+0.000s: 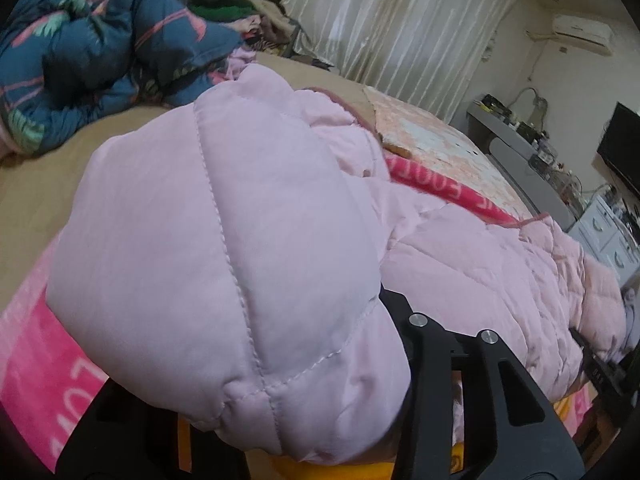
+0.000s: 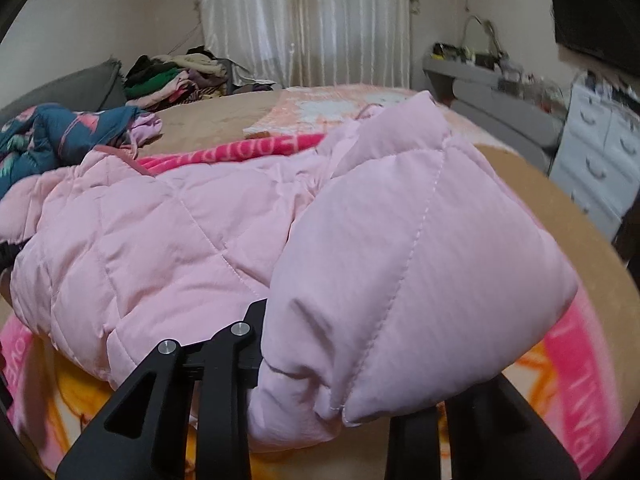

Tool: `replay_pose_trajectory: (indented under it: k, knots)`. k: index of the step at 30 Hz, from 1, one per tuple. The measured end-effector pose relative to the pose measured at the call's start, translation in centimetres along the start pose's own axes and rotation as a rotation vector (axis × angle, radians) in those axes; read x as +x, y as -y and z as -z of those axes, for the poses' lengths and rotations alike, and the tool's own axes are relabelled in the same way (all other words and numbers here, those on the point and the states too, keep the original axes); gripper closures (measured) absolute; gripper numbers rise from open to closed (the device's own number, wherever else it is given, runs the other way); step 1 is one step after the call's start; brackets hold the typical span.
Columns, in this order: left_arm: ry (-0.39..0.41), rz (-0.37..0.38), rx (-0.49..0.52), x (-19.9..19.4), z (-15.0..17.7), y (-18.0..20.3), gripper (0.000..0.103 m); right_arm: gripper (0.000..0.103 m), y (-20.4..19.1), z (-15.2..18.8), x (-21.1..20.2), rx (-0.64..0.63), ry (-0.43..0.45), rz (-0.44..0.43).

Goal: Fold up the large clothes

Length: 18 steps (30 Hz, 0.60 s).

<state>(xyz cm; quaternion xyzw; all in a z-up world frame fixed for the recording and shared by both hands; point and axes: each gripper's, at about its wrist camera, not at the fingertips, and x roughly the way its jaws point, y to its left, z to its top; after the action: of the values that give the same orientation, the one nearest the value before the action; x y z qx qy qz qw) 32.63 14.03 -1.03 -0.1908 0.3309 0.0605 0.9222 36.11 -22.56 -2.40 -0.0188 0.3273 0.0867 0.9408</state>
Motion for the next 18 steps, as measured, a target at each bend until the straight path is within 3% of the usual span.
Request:
replay_pose_trajectory:
  k: [10,18]
  knots:
    - [0.035,0.008,0.071,-5.0,-0.3,0.5,0.072,0.078,-2.4,-0.7,-6.5,-0.141,0.107,-0.012]
    - [0.047,0.03,0.104,-10.4,2.6,0.2,0.072,0.078,-2.0,2.9,-12.8,-0.15,0.123,-0.05]
